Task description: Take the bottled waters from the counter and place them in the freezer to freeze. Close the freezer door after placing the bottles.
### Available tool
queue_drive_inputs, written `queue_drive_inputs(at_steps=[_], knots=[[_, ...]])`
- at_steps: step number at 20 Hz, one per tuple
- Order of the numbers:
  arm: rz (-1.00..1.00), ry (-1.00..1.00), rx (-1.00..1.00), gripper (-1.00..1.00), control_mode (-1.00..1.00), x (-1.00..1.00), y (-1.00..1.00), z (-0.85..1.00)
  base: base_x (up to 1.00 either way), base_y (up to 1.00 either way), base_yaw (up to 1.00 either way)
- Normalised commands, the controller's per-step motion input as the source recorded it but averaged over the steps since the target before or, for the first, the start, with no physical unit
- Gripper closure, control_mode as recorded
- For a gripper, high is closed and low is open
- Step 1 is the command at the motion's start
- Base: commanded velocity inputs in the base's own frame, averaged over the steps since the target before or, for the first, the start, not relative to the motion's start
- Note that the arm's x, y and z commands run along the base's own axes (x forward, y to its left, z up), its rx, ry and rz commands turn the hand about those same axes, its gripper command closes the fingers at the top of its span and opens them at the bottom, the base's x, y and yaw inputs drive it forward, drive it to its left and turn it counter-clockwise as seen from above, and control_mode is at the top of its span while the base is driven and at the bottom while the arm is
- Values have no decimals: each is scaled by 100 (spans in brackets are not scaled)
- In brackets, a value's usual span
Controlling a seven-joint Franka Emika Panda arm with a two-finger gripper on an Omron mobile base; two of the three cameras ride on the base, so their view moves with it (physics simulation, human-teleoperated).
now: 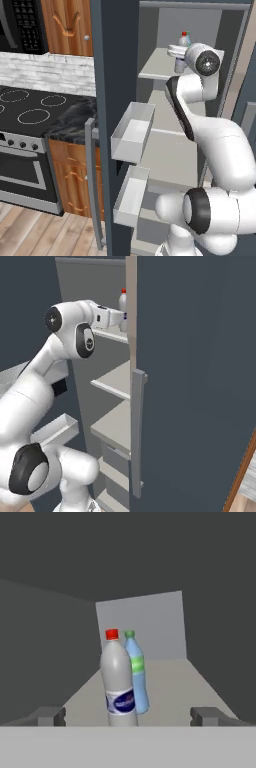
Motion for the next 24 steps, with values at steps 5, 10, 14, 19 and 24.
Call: queue_drive_inputs(at_steps=[5, 10, 14, 19, 24], knots=[[7, 0, 0, -100, -100, -100, 14, 30, 0, 0, 0], [0, 9, 0, -100, -100, -100, 47, 19, 0, 0, 0], [0, 14, 2, -100, -100, -100, 24, 27, 0, 0, 0], [0, 14, 4, -100, -100, -100, 8, 16, 0, 0, 0], [0, 19, 1, -100, -100, -100, 2, 6, 0, 0, 0]])
